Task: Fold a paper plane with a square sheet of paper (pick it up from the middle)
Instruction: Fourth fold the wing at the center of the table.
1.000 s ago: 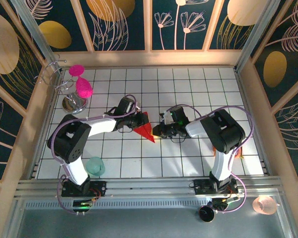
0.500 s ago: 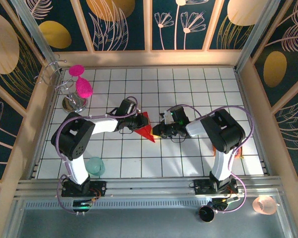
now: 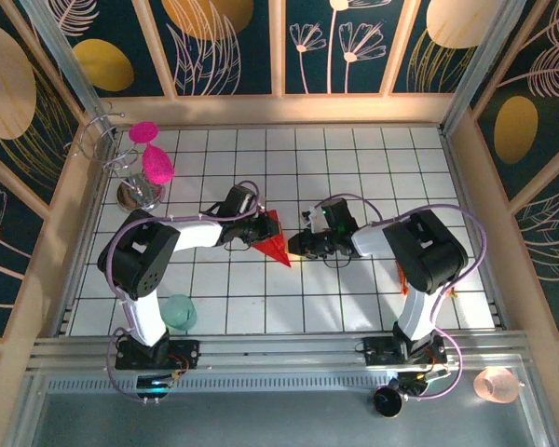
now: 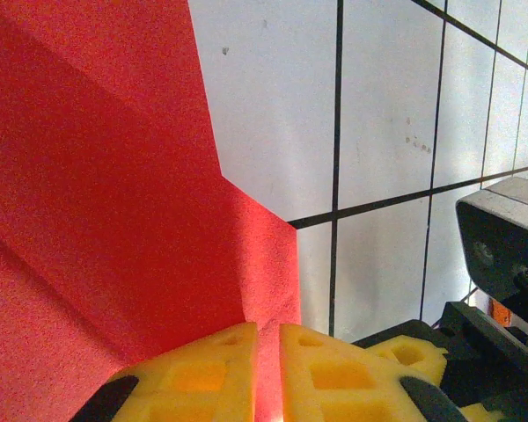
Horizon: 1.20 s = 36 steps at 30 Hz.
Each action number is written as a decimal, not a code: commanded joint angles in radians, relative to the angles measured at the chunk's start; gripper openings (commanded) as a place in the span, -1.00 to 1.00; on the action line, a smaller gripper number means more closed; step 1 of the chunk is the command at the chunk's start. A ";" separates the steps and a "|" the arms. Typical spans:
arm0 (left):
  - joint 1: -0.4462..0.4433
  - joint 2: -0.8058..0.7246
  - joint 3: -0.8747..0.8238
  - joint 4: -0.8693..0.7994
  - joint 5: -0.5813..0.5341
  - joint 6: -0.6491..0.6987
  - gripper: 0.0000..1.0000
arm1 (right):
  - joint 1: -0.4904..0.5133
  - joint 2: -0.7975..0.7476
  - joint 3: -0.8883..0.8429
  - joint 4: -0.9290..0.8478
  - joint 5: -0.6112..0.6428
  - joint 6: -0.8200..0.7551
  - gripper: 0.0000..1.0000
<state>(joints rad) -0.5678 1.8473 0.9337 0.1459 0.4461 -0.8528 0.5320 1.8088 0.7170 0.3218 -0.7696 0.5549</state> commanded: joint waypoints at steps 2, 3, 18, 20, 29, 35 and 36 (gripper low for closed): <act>0.006 0.021 0.024 -0.005 0.018 0.015 -0.71 | 0.002 -0.001 -0.011 -0.044 0.026 -0.037 -0.57; 0.005 0.021 0.022 -0.005 0.016 0.015 -0.71 | 0.003 0.003 -0.009 -0.047 0.028 -0.038 -0.57; 0.005 0.041 0.029 -0.012 0.014 0.016 -0.71 | 0.009 0.057 0.017 -0.111 0.096 -0.063 -0.67; 0.005 0.045 0.032 -0.011 0.017 0.017 -0.71 | 0.010 0.064 0.023 -0.121 0.104 -0.068 -0.68; 0.005 0.054 0.034 -0.009 0.021 0.020 -0.72 | 0.037 0.072 0.032 -0.140 0.133 -0.066 -0.69; 0.005 0.056 0.033 -0.016 0.023 0.024 -0.72 | 0.033 -0.071 0.008 -0.096 0.148 -0.028 -0.63; 0.006 0.056 0.033 -0.016 0.025 0.024 -0.72 | 0.033 -0.102 0.008 -0.095 0.158 -0.026 -0.62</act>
<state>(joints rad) -0.5678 1.8824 0.9455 0.1455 0.4500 -0.8482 0.5568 1.7832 0.7391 0.2325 -0.6830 0.5285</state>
